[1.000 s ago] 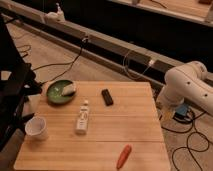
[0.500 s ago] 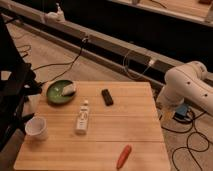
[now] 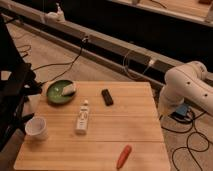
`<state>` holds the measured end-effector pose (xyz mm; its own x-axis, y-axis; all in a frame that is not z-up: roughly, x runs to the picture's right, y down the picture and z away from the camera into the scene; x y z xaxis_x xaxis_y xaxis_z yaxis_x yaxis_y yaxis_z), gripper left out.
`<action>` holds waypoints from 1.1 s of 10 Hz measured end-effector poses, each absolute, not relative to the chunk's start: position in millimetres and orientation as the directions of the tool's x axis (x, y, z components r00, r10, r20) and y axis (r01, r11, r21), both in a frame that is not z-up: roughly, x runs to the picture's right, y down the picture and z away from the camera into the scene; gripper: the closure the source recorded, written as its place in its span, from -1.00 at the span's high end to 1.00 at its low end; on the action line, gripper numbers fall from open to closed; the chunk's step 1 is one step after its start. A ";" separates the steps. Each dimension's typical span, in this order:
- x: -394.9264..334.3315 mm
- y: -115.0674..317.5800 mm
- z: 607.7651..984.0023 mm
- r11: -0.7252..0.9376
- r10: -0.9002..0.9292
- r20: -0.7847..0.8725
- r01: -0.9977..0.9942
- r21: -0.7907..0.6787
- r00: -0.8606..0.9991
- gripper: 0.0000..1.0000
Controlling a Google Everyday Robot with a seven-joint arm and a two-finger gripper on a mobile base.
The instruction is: Move the arm in a circular motion
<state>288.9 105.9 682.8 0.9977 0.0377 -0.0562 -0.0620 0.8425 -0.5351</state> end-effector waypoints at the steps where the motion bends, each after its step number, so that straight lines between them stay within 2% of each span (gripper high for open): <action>1: 288.9 104.9 682.9 0.843 0.038 -0.057 -0.062 -0.534 0.998 -0.94; 3: 279.6 86.4 695.2 0.860 0.032 -0.042 -0.049 -0.508 0.999 -1.00; 7: 221.4 47.9 751.2 0.894 -0.044 0.025 0.051 -0.444 0.999 -1.00; 11: 129.0 44.7 793.7 0.880 -0.134 0.153 0.188 -0.437 0.979 -1.00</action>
<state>129.0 44.7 793.7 0.9791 -0.1336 0.1530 0.1883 0.8797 -0.4366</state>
